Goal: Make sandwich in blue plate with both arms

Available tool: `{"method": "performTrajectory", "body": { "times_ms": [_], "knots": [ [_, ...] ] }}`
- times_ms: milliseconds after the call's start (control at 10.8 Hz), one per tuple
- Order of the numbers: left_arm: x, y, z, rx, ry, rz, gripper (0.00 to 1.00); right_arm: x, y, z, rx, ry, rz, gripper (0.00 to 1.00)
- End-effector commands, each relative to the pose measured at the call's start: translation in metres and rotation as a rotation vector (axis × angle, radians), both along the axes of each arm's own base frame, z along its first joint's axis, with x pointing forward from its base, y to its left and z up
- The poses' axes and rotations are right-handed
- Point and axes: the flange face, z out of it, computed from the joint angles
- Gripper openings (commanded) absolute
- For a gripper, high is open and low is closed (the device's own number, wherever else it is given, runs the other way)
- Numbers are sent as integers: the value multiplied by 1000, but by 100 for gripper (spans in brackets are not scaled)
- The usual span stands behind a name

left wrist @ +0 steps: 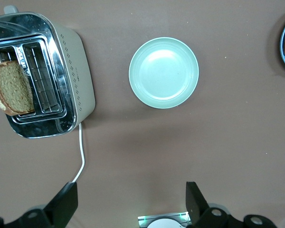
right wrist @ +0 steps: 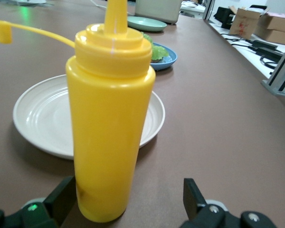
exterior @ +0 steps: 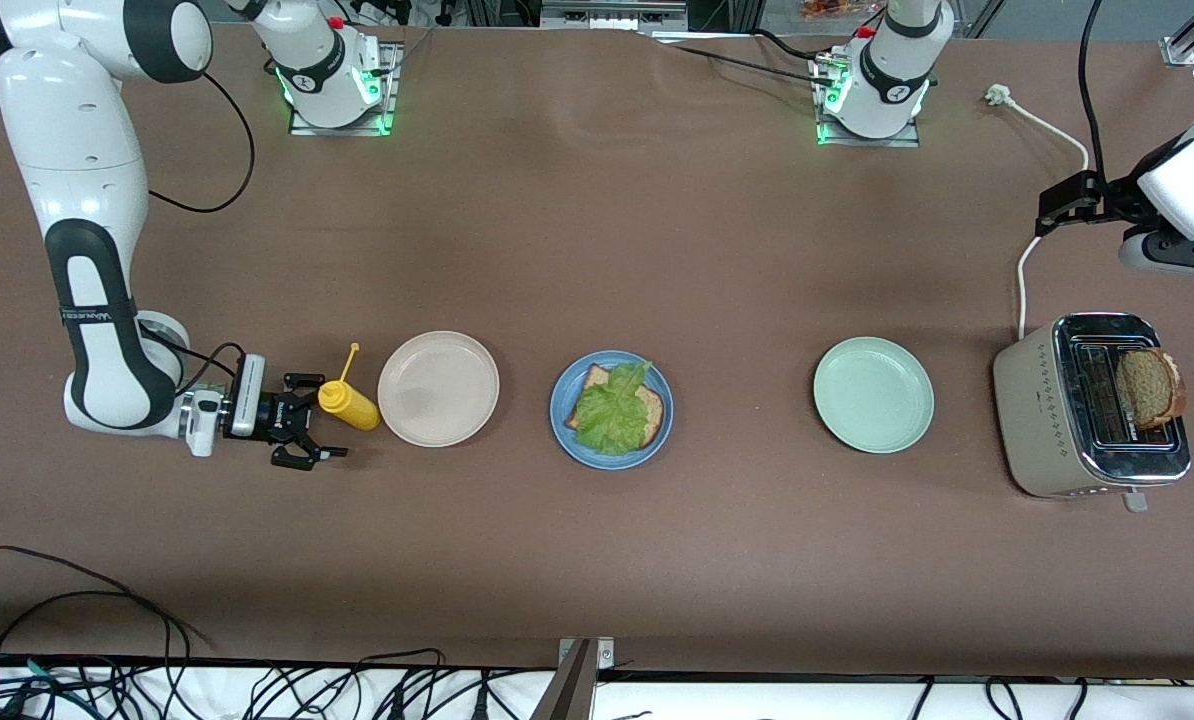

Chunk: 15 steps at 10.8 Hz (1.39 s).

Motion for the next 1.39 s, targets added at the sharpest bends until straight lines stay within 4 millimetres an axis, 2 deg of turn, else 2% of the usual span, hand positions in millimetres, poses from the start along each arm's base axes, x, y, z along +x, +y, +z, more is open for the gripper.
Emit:
{"method": "performTrajectory", "body": {
  "times_ms": [0,279,744,930,1023,1302],
  "knots": [
    [-1,2,8,21,0,3,100,0,25,-10,46,6,-21,100],
    [-1,3,8,22,2,5,100,-1,38,-20,66,16,-44,99],
    [-1,3,8,22,0,5,100,3,35,-17,48,-5,-43,36],
    [-1,3,8,22,0,5,100,7,32,-13,41,-14,-47,7],
    [-1,3,8,22,2,5,100,13,30,-8,24,-35,-49,0],
    [-1,4,8,22,2,6,100,32,30,22,-77,-69,-48,0]
  ]
}}
